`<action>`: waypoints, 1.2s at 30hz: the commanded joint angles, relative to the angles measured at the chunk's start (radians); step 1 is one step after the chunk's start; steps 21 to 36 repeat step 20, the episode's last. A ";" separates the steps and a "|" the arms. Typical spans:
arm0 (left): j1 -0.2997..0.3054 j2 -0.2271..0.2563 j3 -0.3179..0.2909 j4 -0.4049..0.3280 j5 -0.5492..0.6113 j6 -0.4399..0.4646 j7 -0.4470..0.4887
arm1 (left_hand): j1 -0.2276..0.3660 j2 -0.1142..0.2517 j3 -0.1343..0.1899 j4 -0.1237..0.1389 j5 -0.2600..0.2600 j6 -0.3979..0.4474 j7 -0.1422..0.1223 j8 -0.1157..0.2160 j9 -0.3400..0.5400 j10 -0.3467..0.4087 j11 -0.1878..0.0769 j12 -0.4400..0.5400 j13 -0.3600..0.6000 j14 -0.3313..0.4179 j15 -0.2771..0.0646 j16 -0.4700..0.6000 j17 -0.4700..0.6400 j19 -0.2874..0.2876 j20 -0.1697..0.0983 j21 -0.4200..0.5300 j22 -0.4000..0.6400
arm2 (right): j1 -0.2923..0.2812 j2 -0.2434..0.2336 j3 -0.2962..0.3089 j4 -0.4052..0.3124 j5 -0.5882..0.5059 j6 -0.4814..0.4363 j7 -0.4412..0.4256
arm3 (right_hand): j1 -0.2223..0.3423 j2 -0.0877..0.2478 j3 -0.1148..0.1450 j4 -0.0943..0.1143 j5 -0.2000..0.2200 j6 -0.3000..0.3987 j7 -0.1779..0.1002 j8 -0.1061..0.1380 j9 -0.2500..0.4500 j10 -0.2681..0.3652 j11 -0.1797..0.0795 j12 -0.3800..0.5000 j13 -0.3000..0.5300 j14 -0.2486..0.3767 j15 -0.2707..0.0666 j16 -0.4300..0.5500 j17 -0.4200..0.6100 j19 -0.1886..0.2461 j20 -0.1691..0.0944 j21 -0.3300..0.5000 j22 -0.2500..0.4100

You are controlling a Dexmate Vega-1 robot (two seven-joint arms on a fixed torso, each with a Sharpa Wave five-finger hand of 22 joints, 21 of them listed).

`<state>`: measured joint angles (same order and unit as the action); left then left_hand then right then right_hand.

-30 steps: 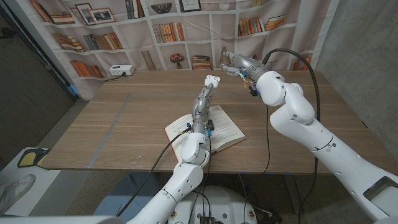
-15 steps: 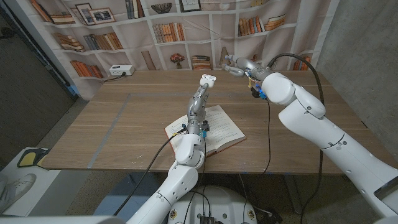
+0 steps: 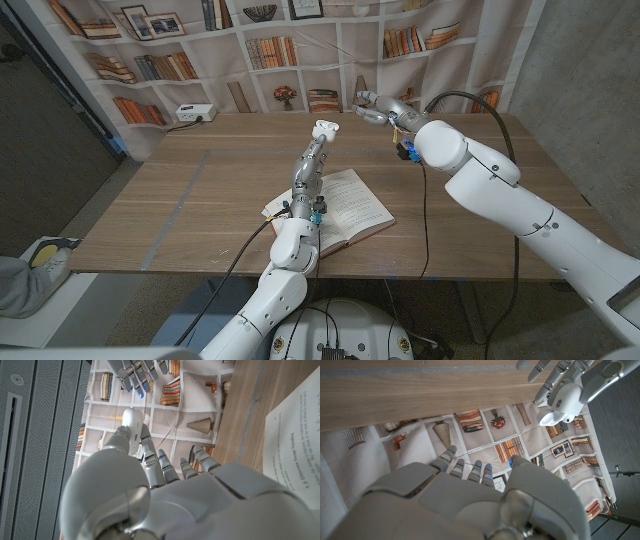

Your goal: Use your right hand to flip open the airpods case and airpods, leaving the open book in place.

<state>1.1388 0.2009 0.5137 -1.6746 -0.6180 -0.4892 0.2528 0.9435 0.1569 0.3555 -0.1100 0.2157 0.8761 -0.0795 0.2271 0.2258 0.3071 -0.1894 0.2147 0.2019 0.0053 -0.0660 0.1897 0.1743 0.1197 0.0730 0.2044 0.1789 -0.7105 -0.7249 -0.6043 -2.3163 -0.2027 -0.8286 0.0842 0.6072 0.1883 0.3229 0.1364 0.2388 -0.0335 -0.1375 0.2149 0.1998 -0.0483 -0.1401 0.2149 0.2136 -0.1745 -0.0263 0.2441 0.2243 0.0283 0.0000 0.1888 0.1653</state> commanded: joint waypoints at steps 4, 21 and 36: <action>0.014 0.024 -0.015 -0.028 -0.006 0.008 0.000 | 0.002 0.007 0.001 0.005 0.007 0.083 -0.087 0.009 0.005 0.005 -0.002 -0.001 0.005 0.000 -0.006 -0.002 0.005 0.004 -0.003 0.004 0.004 | 0.057 -0.024 -0.068 0.014 0.091 -0.023 -0.098 | 0.016 0.000 0.005 -0.013 0.010 0.009 -0.002 0.003 0.002 0.003 -0.001 -0.003 0.002 -0.105 -0.092 -0.005 -0.003 0.007 -0.005 0.003 0.002; 0.012 0.006 -0.003 -0.013 0.008 -0.006 0.006 | 0.001 0.007 0.001 0.005 0.008 0.083 -0.090 0.010 0.006 0.005 -0.002 -0.001 0.006 0.000 -0.004 -0.002 0.005 0.001 -0.002 0.003 0.004 | 0.073 -0.062 -0.088 -0.007 0.131 -0.062 -0.157 | 0.018 -0.003 0.007 -0.023 0.011 0.027 0.005 0.006 0.002 0.016 0.008 0.000 0.001 -0.093 -0.094 -0.005 -0.010 0.018 -0.009 0.005 0.002; 0.012 0.006 -0.003 -0.013 0.008 -0.006 0.006 | 0.001 0.007 0.001 0.005 0.008 0.083 -0.090 0.010 0.006 0.005 -0.002 -0.001 0.006 0.000 -0.004 -0.002 0.005 0.001 -0.002 0.003 0.004 | 0.073 -0.062 -0.088 -0.007 0.131 -0.062 -0.157 | 0.018 -0.003 0.007 -0.023 0.011 0.027 0.005 0.006 0.002 0.016 0.008 0.000 0.001 -0.093 -0.094 -0.005 -0.010 0.018 -0.009 0.005 0.002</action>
